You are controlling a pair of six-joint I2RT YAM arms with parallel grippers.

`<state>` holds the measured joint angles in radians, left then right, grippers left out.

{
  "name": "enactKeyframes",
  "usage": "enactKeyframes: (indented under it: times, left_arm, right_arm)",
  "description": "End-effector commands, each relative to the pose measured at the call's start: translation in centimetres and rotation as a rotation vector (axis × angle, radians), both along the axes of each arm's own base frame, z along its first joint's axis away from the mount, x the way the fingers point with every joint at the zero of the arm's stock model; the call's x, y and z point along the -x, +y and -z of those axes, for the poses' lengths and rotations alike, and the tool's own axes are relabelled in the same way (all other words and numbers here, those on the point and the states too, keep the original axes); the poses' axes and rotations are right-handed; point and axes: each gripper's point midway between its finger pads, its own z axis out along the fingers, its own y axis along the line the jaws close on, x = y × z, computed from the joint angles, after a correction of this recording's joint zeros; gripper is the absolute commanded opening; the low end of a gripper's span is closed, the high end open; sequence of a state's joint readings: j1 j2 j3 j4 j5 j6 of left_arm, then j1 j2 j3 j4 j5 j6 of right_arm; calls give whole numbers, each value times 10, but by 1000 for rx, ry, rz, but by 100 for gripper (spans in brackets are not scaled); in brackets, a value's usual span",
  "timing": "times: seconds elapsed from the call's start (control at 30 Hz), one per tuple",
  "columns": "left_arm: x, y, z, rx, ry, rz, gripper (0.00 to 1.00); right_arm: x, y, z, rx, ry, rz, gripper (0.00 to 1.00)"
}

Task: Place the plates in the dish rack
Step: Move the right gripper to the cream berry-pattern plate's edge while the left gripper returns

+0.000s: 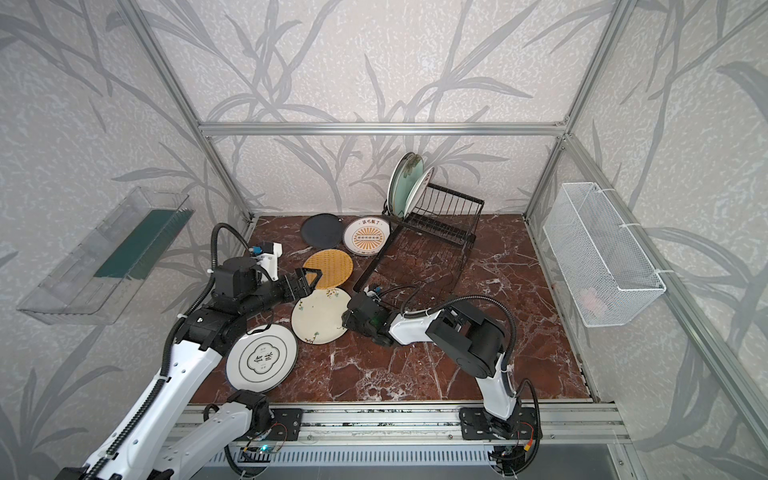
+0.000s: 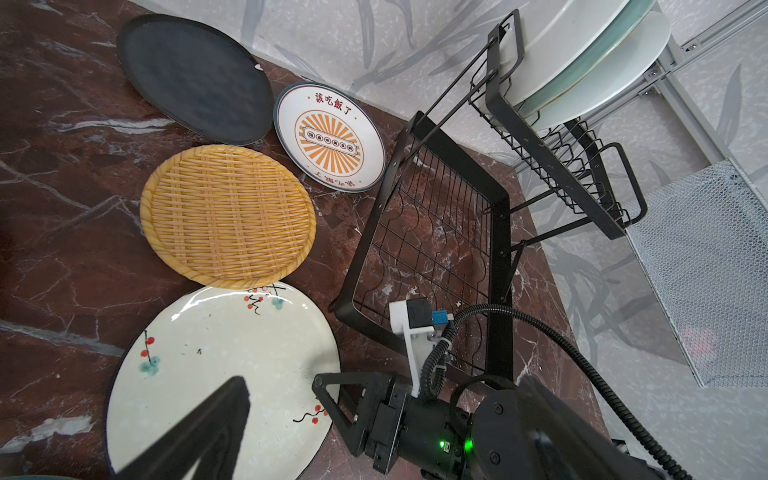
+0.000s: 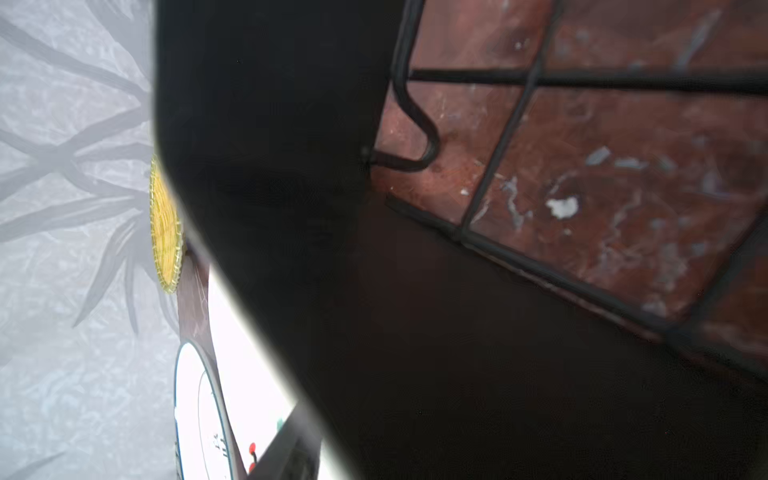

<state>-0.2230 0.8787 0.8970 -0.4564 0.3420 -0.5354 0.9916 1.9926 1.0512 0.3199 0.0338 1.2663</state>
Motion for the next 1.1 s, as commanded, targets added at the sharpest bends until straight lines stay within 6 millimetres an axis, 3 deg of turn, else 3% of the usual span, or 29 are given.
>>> enactKeyframes:
  times: [0.0, 0.2, 0.5, 0.93, 1.07]
  left_arm:
    - [0, 2, -2, 14, -17, -15, 99]
    - [0, 4, -3, 8, -19, -16, 99]
    - [3, 7, -8, -6, -39, -24, 99]
    - [3, 12, -5, -32, -35, -36, 99]
    - [4, 13, -5, -41, -37, -42, 99]
  right_arm:
    - [15, -13, 40, 93, 105, 31, 40]
    - [16, -7, 41, 103, 110, 36, 36]
    - [17, -7, 48, 109, 131, 46, 20]
    - [16, -21, 33, 136, 87, 60, 1]
    - [21, -31, 30, 145, 86, 61, 0]
